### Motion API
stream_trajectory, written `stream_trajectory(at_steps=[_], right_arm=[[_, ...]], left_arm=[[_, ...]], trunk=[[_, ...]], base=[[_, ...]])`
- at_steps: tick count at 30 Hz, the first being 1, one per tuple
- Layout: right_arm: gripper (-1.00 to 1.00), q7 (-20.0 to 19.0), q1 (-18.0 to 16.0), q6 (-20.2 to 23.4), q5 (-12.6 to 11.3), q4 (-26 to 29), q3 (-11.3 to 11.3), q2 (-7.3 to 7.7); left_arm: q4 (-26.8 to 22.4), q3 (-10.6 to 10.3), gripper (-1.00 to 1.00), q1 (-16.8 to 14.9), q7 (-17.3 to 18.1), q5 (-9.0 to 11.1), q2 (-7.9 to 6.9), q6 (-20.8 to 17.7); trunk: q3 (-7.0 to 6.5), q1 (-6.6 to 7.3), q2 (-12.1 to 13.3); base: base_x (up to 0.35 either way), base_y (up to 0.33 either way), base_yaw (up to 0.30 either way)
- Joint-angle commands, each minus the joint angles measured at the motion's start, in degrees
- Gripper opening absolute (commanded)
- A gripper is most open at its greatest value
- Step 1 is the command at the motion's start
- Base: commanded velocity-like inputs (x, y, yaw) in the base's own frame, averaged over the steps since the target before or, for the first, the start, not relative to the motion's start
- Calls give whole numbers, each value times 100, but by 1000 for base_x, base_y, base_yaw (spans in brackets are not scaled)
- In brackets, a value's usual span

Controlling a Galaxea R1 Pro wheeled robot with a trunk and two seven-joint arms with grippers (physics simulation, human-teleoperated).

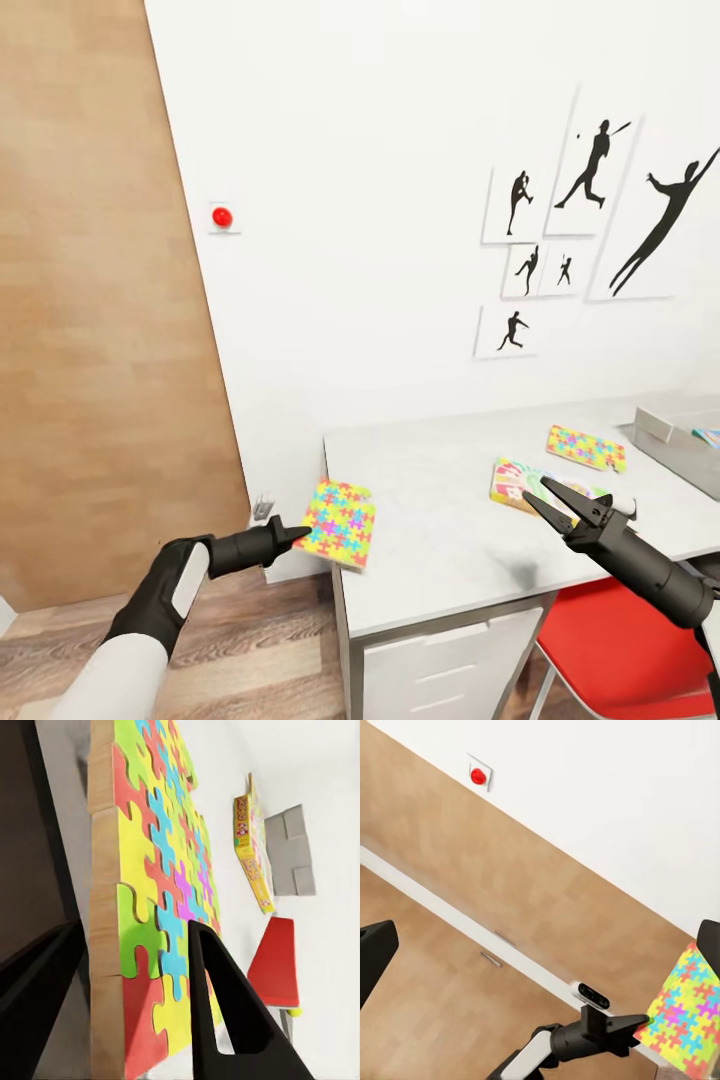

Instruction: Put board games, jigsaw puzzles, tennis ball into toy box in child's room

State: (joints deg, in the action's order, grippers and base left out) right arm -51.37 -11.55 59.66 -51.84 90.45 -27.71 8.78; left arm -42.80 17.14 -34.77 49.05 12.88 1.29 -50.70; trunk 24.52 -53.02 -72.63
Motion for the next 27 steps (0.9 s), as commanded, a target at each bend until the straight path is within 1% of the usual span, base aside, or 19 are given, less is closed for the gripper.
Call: stream_trajectory(at_steps=[1, 2, 4, 6, 8, 11, 12, 15, 18, 21, 27], right_arm=[[100, -31, -5, 19, 24, -1, -6, 0], [100, -31, -5, 19, 24, -1, -6, 1], [100, -31, -5, 19, 24, -1, -6, 1], [100, -31, -5, 19, 24, -1, -8, 1], [100, -29, -5, 19, 24, -1, -7, 1], [100, -24, -5, 19, 24, -1, -7, 1], [100, -23, -5, 19, 24, -1, -7, 1], [100, -17, -5, 19, 24, -1, -7, 1], [100, -14, -5, 19, 28, -1, -7, 1], [100, -2, -3, 19, 31, -9, -7, 1], [100, -12, 55, 34, 16, -71, -59, 14]], left_arm=[[-130, 29, -100, -4, 24, -42, -7, -175], [-247, 36, -100, -4, 26, -41, -19, -332], [-402, 50, -100, -4, 30, -41, -39, -522], [-527, 59, -100, -4, 64, -33, -101, -655], [-570, 57, -100, -4, 165, -28, -155, -704], [-617, 53, -100, -3, 510, -28, -236, -771], [-622, 51, -100, -3, 571, -29, -255, -786], [-637, 46, -100, -3, 823, -29, -418, -873], [-640, 49, -100, -8, 915, -24, -572, -904], [-641, 48, -100, -11, 938, -23, -615, -918], [-645, 44, -100, -49, 947, -21, -652, -930]], trunk=[[-12, 23, 38], [-30, 45, 78], [-48, 67, 118], [-66, 88, 158], [-102, 132, 239], [-156, 198, 359], [-173, 220, 399], [-227, 286, 519], [-281, 352, 640], [-335, 418, 760], [-443, 550, 1001]], base=[[0, 0, 0], [0, 0, 0], [0, 0, 0], [0, 0, 0], [0, 0, 0], [0, 0, 0], [0, 0, 0], [0, 0, 0], [0, 0, 0], [0, 0, 0], [0, 0, 0]])
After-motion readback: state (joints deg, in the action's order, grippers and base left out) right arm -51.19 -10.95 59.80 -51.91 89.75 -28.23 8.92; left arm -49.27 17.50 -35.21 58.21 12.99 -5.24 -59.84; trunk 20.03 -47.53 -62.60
